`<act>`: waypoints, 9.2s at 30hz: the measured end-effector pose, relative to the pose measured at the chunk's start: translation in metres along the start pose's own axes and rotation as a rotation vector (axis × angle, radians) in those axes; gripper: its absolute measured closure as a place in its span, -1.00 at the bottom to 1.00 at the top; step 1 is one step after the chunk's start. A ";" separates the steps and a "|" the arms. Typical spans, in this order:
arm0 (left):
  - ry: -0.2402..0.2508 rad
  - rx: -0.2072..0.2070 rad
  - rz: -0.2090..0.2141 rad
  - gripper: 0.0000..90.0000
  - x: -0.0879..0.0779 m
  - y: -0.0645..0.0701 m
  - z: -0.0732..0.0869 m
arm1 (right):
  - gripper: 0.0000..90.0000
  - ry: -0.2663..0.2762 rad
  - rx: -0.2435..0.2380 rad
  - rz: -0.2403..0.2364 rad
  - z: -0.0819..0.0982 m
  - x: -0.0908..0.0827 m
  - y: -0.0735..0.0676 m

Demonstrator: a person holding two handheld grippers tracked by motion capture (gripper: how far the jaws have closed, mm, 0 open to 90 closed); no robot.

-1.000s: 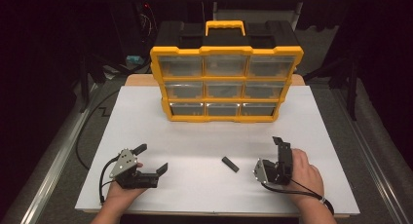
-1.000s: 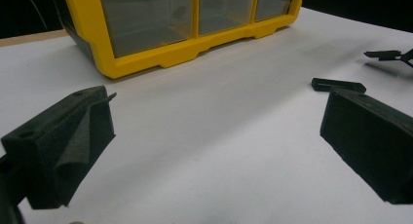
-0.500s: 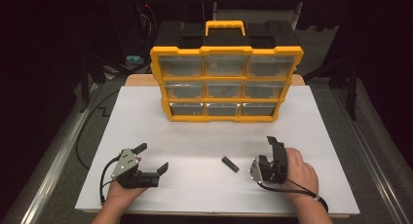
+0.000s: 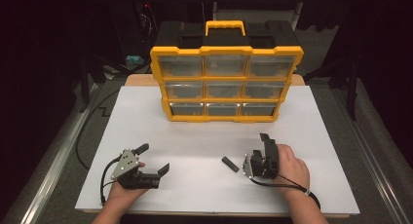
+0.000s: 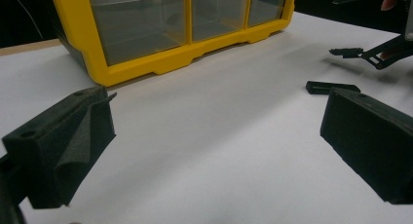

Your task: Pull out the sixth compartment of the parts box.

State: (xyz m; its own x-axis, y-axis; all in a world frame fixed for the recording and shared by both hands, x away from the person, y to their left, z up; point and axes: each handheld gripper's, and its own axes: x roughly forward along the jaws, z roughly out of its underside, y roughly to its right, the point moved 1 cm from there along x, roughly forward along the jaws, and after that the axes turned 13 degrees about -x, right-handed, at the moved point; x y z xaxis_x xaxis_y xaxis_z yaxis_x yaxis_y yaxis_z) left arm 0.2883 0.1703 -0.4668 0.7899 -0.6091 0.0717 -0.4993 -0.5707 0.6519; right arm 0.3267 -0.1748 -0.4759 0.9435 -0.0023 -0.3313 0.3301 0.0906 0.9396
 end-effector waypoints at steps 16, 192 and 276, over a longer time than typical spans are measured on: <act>-0.028 0.008 0.002 -0.99 0.002 0.003 0.003 | -0.38 0.000 0.024 0.066 -0.012 0.002 0.024; -0.034 -0.042 0.041 -0.99 0.002 0.004 0.002 | 0.76 -0.117 -0.125 0.268 0.005 -0.033 0.106; 0.001 -0.060 0.040 -0.99 -0.002 0.001 -0.006 | 0.36 -0.042 -0.109 0.185 0.004 -0.052 0.071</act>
State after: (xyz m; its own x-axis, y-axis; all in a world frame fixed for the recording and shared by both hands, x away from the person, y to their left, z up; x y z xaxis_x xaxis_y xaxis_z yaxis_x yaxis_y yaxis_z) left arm 0.2888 0.1745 -0.4617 0.7700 -0.6302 0.0998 -0.5085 -0.5117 0.6925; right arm 0.3011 -0.1718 -0.3918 0.9888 -0.0167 -0.1481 0.1484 0.2006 0.9684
